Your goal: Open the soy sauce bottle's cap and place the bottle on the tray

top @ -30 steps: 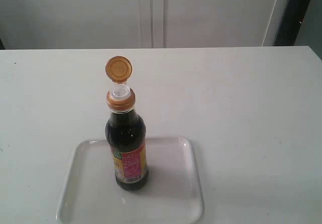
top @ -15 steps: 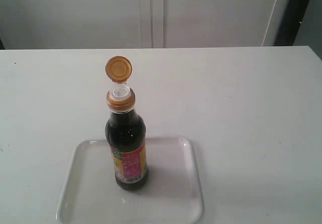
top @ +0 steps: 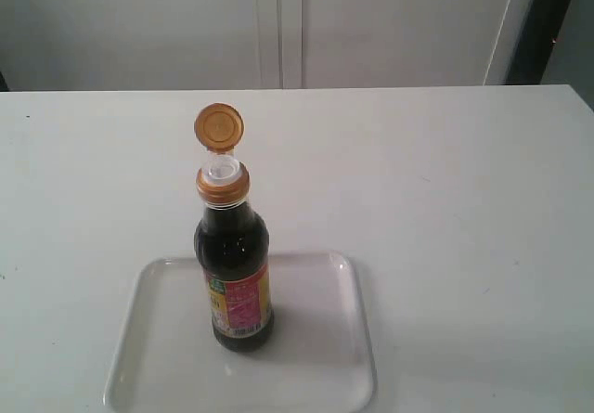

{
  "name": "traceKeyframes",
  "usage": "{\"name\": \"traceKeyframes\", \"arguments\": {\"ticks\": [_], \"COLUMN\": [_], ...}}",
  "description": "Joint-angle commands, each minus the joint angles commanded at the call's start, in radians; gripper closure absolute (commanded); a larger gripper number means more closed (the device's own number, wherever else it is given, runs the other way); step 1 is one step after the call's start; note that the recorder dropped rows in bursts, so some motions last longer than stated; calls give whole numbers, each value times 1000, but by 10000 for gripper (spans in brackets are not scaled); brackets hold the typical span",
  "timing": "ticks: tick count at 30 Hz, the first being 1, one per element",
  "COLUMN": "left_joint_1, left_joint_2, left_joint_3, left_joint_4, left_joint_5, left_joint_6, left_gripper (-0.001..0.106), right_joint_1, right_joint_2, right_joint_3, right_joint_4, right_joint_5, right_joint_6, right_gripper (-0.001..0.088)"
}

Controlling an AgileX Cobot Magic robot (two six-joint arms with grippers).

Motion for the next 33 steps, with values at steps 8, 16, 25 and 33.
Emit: {"name": "traceKeyframes", "arguments": {"ticks": [8, 16, 25, 33], "left_joint_1": [55, 171, 202, 247], "left_joint_2": [-104, -211, -283, -288], "left_joint_3": [78, 195, 317, 388], "left_joint_4": [-75, -116, -126, -129], "left_joint_5": [11, 31, 31, 42], "left_joint_6": [109, 102, 102, 109], "left_gripper": [1053, 1053, 1053, 1053], "right_joint_1": [0, 0, 0, 0], "right_joint_2": [0, 0, 0, 0], "right_joint_3": [0, 0, 0, 0], "right_joint_4": [0, 0, 0, 0], "right_joint_5": [0, 0, 0, 0], "right_joint_6": [0, 0, 0, 0], "right_gripper": [868, 868, 868, 868]}}
